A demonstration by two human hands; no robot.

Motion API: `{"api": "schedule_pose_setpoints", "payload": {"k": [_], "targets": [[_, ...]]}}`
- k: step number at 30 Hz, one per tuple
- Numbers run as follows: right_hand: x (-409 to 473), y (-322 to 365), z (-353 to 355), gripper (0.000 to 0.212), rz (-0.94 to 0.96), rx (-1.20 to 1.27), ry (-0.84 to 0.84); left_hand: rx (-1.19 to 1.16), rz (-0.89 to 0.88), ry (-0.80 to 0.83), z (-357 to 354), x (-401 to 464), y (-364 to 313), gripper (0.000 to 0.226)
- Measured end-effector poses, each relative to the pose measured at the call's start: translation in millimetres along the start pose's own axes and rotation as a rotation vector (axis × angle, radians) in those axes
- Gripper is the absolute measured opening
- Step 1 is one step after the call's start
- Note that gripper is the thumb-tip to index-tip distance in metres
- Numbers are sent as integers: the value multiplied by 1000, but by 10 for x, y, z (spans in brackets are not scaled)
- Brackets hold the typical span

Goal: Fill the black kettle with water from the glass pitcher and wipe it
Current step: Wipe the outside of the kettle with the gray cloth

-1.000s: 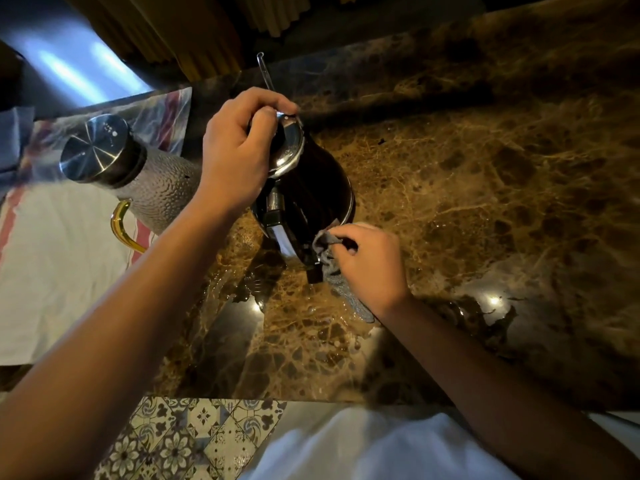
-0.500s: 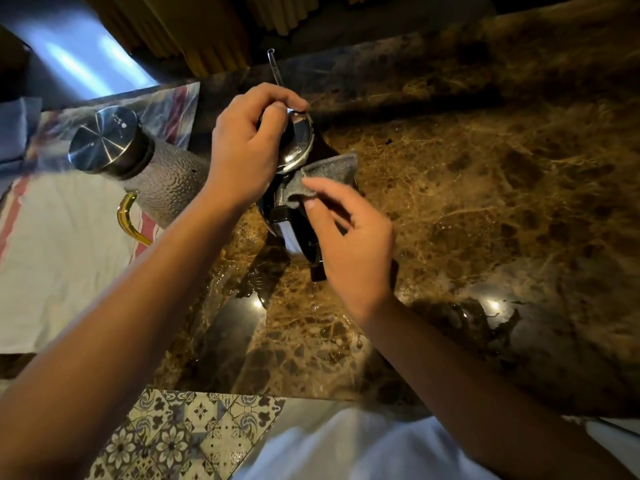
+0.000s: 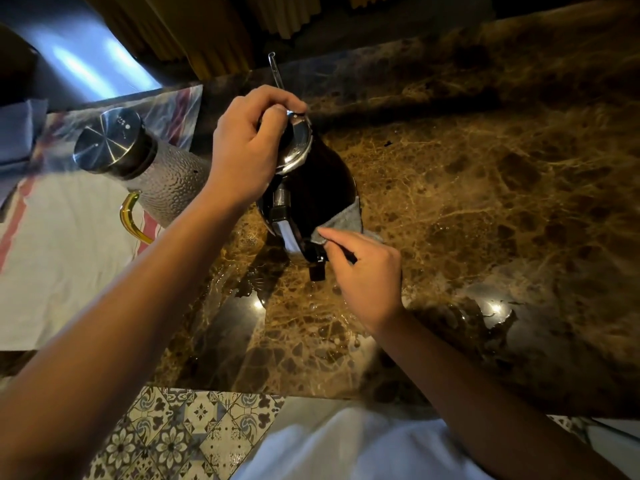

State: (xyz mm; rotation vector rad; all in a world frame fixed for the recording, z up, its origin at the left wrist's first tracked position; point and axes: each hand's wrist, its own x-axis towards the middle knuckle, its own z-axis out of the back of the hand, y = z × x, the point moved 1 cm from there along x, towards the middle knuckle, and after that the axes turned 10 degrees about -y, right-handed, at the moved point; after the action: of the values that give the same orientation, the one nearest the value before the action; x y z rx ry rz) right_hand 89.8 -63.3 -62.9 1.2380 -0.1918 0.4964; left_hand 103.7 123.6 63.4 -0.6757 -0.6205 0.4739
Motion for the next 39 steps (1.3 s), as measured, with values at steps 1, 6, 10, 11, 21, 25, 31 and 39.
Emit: {"api": "schedule_pose_setpoints", "payload": {"k": [1,6,10,11,21,25,31,39], "targets": [[-30,-45,-5,24,-10,-65,44,-4,2,-1,-3,-4,2,32],[31,-24,23,21,-202,-13,98,-27,10,9,-8,-11,12,33],[397,193,182,19,-563,394,-46,-18,1,4,-1,-1,14,32],[512,294,207,18,-556,471,-86,-18,-2,4,-2,3,15,31],[499,285,-219,42,-184,228,-73,-26,-29,2,-8,16,59,31],[397,89,-266,49,-269,155,38,-30,-41,-1,-17,22,60,32],[331,34,-148,59,-507,211,181,-18,-34,-6,-24,18,66,34],[185,560,-169,66,-173,334,208,-116,-53,99,51,26,95,30]]}}
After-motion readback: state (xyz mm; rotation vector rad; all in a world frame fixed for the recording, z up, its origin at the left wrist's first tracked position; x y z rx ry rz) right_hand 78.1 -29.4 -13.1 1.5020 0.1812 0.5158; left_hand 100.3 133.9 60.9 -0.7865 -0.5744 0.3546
